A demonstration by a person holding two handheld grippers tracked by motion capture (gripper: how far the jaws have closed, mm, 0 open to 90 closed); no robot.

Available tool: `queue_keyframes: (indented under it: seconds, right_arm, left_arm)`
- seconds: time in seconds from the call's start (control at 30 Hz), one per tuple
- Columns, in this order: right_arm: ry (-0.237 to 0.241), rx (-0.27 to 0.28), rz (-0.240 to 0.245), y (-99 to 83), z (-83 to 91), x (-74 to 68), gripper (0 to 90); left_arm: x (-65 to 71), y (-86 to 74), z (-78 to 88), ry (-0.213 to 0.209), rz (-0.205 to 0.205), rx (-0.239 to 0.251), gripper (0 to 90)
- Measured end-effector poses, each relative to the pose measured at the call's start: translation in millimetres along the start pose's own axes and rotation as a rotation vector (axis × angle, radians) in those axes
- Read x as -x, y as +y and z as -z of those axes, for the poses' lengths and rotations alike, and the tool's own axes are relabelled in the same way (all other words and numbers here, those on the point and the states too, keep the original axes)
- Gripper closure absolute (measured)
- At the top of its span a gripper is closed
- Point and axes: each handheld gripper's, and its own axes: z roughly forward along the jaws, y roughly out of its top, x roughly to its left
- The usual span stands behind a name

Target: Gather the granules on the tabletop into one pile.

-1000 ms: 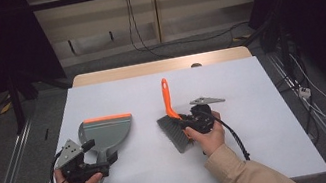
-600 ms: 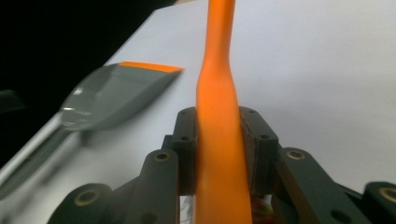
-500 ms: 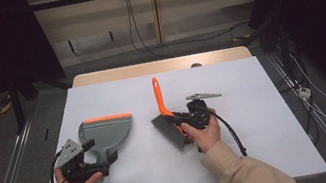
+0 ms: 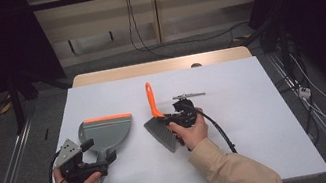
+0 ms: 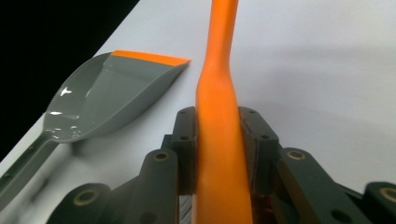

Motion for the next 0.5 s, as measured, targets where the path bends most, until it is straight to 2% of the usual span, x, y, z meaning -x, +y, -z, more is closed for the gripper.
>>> queue_keyframes:
  seconds: [0.17,0.37,0.43,0.5]
  right_arm:
    - [-0.019,0.015,-0.038,-3.8,14.6,14.0,70.1]
    - [-0.046,0.034,-0.046,-8.3,30.3,24.2,70.0]
    - [-0.045,0.034,-0.054,-8.7,33.3,26.5,70.1]
    - [-0.017,0.037,-0.083,-8.6,34.4,29.1,70.2]
  left_arm:
    - [1.4,0.7,0.2,-0.001,-0.003,0.003,4.1]
    - [1.8,1.2,0.2,0.001,-0.006,0.003,4.1]
    - [2.1,1.4,0.1,0.002,-0.005,0.005,4.2]
    - [2.0,1.4,-0.6,0.002,-0.010,0.003,4.1]
